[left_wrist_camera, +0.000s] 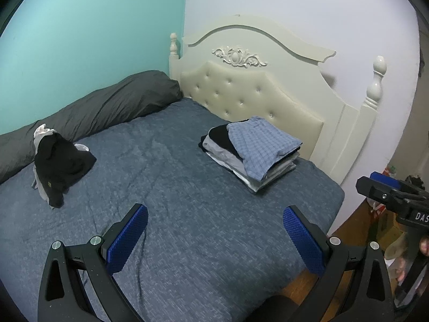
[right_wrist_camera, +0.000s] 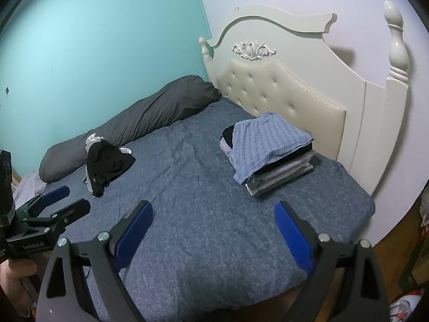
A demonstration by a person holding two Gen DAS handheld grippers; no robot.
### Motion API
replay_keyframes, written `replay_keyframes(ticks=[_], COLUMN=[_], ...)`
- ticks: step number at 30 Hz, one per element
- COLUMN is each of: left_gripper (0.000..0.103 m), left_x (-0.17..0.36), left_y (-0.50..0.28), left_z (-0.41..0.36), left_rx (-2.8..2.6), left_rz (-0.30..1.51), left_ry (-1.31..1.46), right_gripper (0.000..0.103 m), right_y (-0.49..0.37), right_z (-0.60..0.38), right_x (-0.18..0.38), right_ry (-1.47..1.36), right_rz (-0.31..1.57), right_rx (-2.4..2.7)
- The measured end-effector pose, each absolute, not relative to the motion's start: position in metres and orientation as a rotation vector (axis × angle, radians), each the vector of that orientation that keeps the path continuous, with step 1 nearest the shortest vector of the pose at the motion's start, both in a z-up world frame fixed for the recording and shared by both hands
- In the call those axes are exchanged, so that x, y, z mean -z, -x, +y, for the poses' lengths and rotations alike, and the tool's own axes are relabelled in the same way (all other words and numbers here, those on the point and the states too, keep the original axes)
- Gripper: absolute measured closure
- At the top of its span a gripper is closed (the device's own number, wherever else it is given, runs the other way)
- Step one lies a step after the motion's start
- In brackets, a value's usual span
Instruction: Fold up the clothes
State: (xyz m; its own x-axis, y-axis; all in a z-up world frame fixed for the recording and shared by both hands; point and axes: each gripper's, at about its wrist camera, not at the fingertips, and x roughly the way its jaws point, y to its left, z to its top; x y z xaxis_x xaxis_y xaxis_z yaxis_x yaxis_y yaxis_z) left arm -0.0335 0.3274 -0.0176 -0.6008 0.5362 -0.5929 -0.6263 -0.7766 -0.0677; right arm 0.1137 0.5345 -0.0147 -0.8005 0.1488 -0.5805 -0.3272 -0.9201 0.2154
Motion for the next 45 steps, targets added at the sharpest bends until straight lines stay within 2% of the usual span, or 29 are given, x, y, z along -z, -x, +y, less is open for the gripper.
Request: replay_keyframes(ticks=[45], left_gripper=[0.0], left_x=[0.015], left_y=[0.004], left_z=[0.316], left_rx=[-2.324], left_rz=[0.197], left_ry=[0.761], right_gripper=[0.01], right_y=[-0.154], right_z=[0.518], right_x=[0.013], right_ry=[0.784], right_rz=[0.421], right_rx=[-2.689])
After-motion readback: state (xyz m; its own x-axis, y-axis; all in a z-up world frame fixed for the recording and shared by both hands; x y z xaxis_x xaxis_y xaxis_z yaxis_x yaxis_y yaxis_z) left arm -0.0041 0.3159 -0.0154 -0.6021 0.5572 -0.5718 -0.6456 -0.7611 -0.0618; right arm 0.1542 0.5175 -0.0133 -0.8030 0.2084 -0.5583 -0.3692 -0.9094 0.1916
